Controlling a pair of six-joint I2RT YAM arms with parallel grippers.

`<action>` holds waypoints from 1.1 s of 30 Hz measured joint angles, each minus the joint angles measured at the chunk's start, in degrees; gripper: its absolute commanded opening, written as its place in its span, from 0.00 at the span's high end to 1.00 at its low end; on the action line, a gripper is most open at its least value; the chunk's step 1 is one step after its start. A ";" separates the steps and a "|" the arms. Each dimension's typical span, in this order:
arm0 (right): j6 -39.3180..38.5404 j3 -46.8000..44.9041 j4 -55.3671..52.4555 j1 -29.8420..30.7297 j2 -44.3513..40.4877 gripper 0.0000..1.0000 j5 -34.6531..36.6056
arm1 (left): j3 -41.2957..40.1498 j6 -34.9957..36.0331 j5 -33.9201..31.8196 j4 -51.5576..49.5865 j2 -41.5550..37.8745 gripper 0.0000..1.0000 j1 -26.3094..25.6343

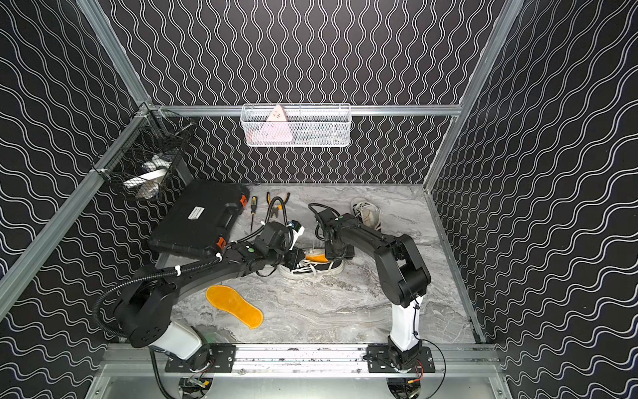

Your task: Insert the insole into the shoe

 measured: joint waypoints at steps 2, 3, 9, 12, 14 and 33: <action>0.11 1.75 -0.42 0.02 -0.13 0.50 0.26 | 0.24 0.02 -0.02 -0.07 0.07 1.00 0.00; 0.04 2.54 -0.42 0.07 -0.04 0.53 0.74 | 0.31 0.02 -0.04 -0.07 0.11 1.00 0.00; -2.05 3.17 -0.42 0.11 2.27 0.75 2.36 | 0.39 0.07 -0.07 0.02 0.28 1.00 0.00; -2.54 3.06 -0.57 0.07 2.56 0.83 3.32 | 0.81 0.09 -0.09 0.59 0.42 1.00 0.00; -3.21 2.78 -0.61 0.07 2.49 0.84 3.63 | 1.31 0.09 -0.07 0.83 0.63 1.00 0.00; 1.97 -2.23 3.54 -0.44 -1.66 0.40 -1.07 | 2.54 0.26 -1.18 0.24 3.32 1.00 0.00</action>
